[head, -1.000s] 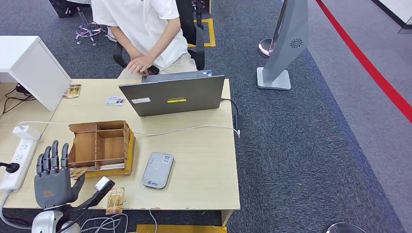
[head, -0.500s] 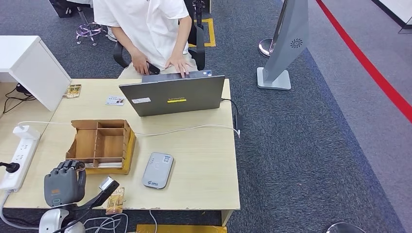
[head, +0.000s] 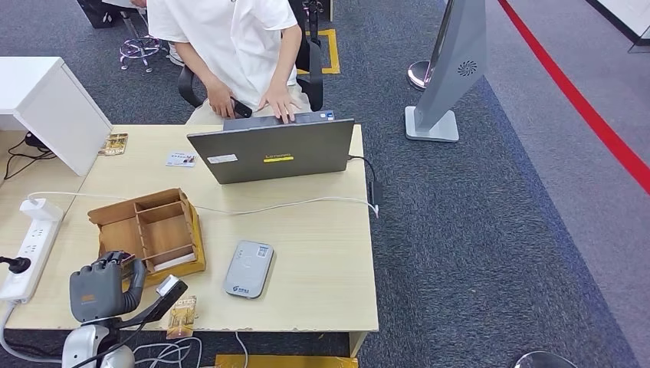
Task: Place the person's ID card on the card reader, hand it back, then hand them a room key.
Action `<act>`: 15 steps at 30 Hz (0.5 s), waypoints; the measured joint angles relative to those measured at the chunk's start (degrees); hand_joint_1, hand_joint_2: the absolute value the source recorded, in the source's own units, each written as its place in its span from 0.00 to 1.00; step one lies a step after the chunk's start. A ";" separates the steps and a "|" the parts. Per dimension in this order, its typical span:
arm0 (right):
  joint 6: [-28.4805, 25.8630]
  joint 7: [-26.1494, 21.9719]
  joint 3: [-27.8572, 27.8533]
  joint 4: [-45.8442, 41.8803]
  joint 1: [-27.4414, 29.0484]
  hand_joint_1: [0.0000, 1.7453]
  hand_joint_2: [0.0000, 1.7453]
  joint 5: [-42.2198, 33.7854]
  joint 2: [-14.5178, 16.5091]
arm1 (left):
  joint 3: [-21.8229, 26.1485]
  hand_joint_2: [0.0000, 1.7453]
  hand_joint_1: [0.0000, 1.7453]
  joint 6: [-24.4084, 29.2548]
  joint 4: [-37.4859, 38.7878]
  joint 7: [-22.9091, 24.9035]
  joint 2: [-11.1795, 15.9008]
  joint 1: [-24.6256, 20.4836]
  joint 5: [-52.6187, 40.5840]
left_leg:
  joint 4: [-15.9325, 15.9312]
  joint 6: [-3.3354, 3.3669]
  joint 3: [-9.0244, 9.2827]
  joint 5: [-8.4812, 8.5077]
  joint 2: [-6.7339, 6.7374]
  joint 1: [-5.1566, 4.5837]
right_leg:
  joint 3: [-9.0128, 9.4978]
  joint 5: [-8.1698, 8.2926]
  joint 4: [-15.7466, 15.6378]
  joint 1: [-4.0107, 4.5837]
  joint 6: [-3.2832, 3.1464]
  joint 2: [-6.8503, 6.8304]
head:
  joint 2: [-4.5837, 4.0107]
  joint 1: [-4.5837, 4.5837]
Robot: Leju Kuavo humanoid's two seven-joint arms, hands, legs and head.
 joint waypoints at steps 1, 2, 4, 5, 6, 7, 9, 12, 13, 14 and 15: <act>0.00 0.00 0.00 0.00 0.00 0.00 0.00 0.01 0.00 | -0.01 0.00 1.00 0.00 -0.22 -0.11 0.01 0.10 -0.13 | 0.00 0.00 0.00 0.00 0.00 0.00 | 0.00 0.00 0.00 0.00 0.00 0.00 | 0.00 0.00; 0.00 0.00 0.00 0.00 0.00 0.00 0.00 0.01 0.00 | -0.02 0.00 1.00 0.00 -0.53 -0.27 0.01 0.22 -0.18 | 0.00 0.00 0.00 0.00 0.00 0.00 | 0.00 0.00 0.00 0.00 0.00 0.00 | 0.00 0.00; 0.00 0.00 0.00 0.00 0.01 0.00 0.00 -0.01 0.00 | -0.11 0.00 1.00 0.00 -1.43 -0.63 -0.03 0.58 -0.03 | 0.00 0.00 0.00 0.00 0.00 0.00 | 0.00 0.00 0.00 0.00 0.00 0.00 | 0.00 0.00; -0.01 0.02 0.00 0.00 0.02 0.00 0.00 -0.03 0.00 | -0.25 0.00 1.00 0.01 -1.99 -0.79 -0.07 0.78 0.21 | 0.00 0.00 0.00 0.00 0.00 0.00 | 0.00 0.00 0.00 0.00 0.00 0.00 | 0.00 0.00; -0.03 0.03 0.00 0.00 0.03 0.00 0.00 -0.07 0.00 | -0.54 0.00 1.00 0.01 -2.71 -0.88 -0.10 1.02 0.61 | 0.00 0.00 0.00 0.00 0.00 0.00 | 0.00 0.00 0.00 0.00 0.00 0.00 | 0.00 0.00; -0.06 0.06 0.00 0.00 0.04 0.00 0.00 -0.13 0.00 | -0.95 0.00 1.00 0.02 -3.52 -0.87 -0.14 1.28 1.10 | 0.00 0.00 0.00 0.00 -0.01 0.00 | 0.00 0.00 0.00 0.00 0.00 0.00 | 0.00 0.00; -0.16 0.14 0.00 0.00 0.09 0.00 0.00 -0.31 0.00 | -2.30 0.00 1.00 0.02 -5.58 -0.34 -0.15 1.84 2.33 | 0.00 0.00 -0.01 0.00 -0.01 0.00 | 0.00 0.00 0.00 0.00 0.00 -0.01 | 0.00 0.00; -0.31 0.23 0.00 0.00 0.19 0.00 0.00 -0.48 0.00 | -5.07 0.00 1.00 0.02 -8.97 1.12 0.16 2.52 3.91 | 0.00 0.00 -0.01 0.00 -0.01 -0.01 | 0.00 0.00 0.00 0.00 0.00 -0.01 | 0.00 0.00; -0.34 0.24 0.00 0.00 0.23 0.00 0.00 -0.52 0.00 | -6.02 0.00 1.00 0.02 -10.06 1.45 0.33 2.68 4.32 | 0.00 0.00 0.00 0.00 -0.01 -0.01 | 0.00 0.00 0.00 0.00 0.00 -0.01 | 0.00 0.00; -0.36 0.24 0.00 0.00 0.25 0.00 0.00 -0.54 0.00 | -6.90 0.00 1.00 0.02 -11.10 1.65 0.50 2.82 4.68 | 0.00 0.00 0.00 0.00 -0.01 -0.01 | 0.00 0.00 0.00 0.00 0.00 -0.01 | 0.00 0.00; -0.36 0.24 0.00 0.00 0.27 0.00 0.00 -0.57 0.00 | -7.74 0.00 1.00 0.02 -12.15 1.77 0.65 2.95 5.03 | 0.00 0.00 0.00 0.00 -0.01 0.00 | 0.00 0.00 0.00 0.00 0.00 -0.01 | 0.00 -0.01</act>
